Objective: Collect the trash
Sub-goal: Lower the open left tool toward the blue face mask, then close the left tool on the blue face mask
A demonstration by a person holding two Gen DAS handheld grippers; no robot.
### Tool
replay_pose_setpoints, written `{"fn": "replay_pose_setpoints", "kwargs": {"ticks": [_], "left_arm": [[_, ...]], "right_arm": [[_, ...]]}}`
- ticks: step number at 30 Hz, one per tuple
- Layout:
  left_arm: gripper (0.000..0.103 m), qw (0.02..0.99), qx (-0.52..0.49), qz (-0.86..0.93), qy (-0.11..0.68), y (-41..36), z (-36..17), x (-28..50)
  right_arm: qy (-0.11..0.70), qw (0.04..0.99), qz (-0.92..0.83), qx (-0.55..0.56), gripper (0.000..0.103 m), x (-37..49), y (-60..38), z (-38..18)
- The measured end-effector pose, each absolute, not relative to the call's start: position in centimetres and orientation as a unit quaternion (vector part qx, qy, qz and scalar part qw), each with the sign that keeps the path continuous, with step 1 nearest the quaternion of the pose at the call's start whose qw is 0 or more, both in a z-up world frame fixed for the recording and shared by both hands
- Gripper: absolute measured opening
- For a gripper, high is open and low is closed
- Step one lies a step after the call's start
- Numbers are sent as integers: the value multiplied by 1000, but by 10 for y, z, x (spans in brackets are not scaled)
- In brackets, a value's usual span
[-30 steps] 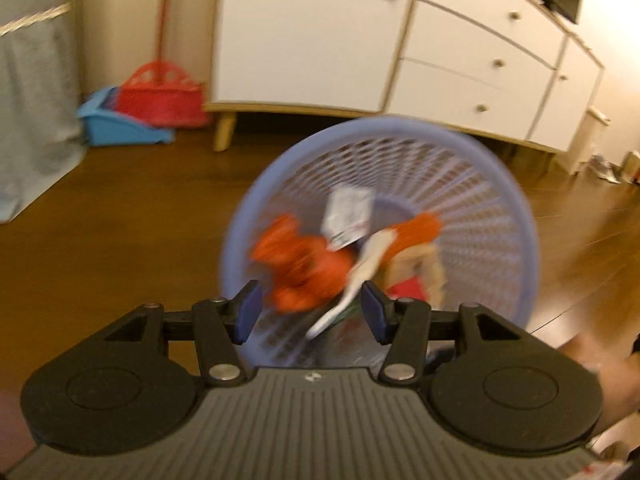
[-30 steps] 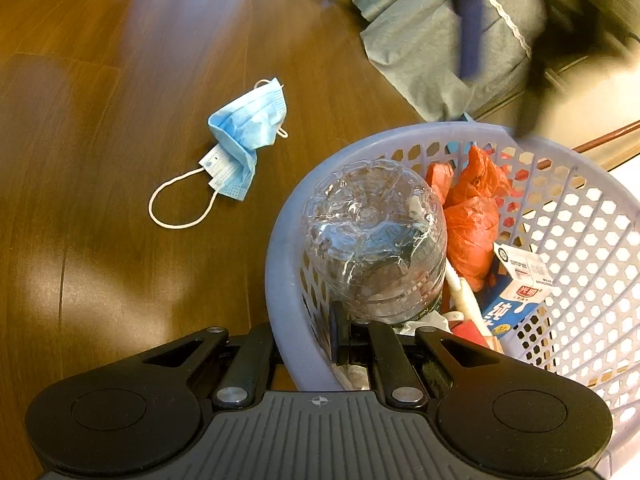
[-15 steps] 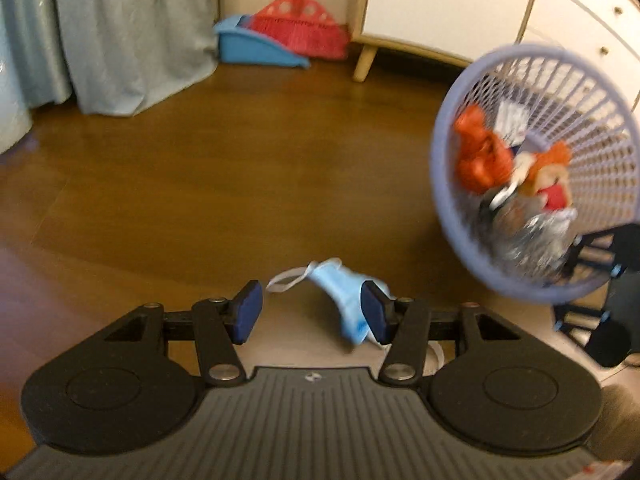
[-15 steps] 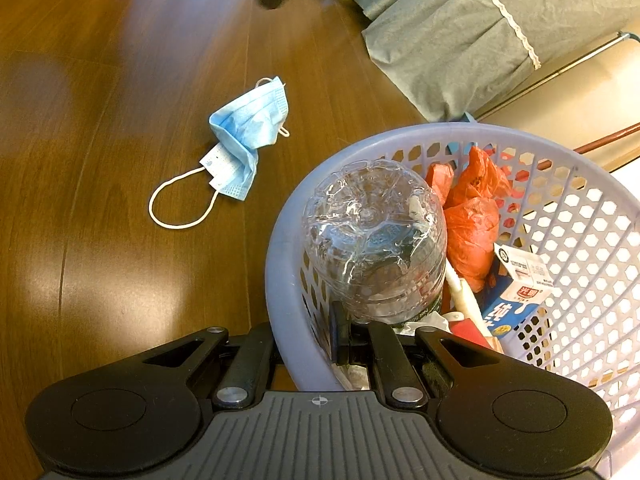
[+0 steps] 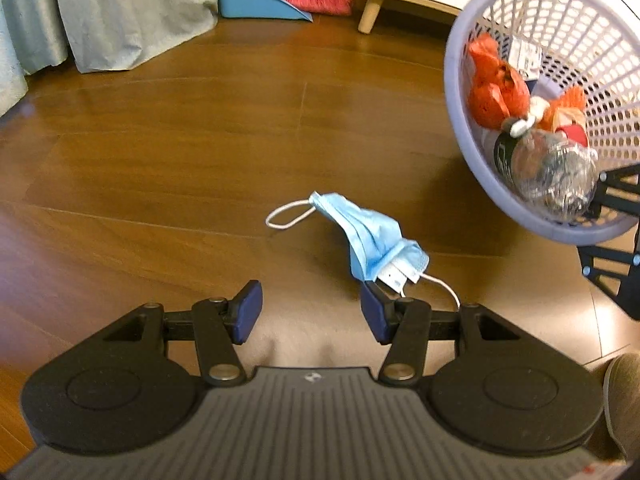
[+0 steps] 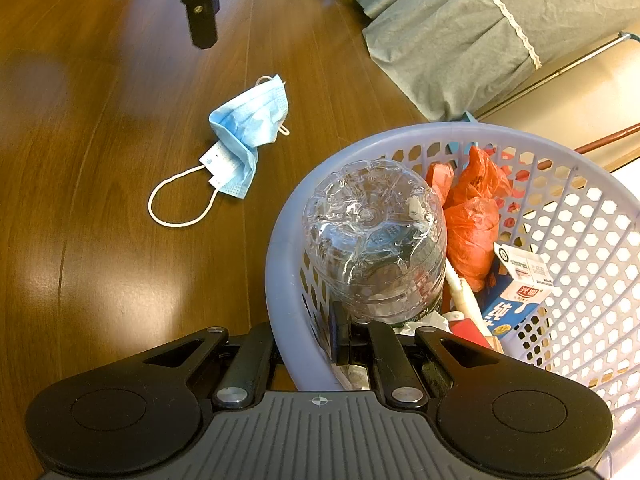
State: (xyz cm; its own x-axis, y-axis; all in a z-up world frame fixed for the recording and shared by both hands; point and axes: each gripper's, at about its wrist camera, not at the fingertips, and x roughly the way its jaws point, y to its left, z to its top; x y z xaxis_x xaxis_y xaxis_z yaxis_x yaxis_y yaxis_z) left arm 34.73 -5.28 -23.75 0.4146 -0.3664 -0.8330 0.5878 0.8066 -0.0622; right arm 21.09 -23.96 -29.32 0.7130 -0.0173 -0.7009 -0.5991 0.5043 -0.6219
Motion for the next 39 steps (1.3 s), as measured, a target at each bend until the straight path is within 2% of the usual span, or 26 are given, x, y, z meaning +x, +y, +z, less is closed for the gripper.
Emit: {"fn": "replay_pose_setpoints", "kwargs": {"ticks": [15, 39], "left_arm": [[49, 825, 139, -301, 457, -74, -250, 343], [49, 826, 198, -359, 387, -121, -261, 348]], "right_arm": [[334, 804, 176, -460, 5, 214, -245, -294], [336, 806, 150, -464, 5, 222, -260, -298]]}}
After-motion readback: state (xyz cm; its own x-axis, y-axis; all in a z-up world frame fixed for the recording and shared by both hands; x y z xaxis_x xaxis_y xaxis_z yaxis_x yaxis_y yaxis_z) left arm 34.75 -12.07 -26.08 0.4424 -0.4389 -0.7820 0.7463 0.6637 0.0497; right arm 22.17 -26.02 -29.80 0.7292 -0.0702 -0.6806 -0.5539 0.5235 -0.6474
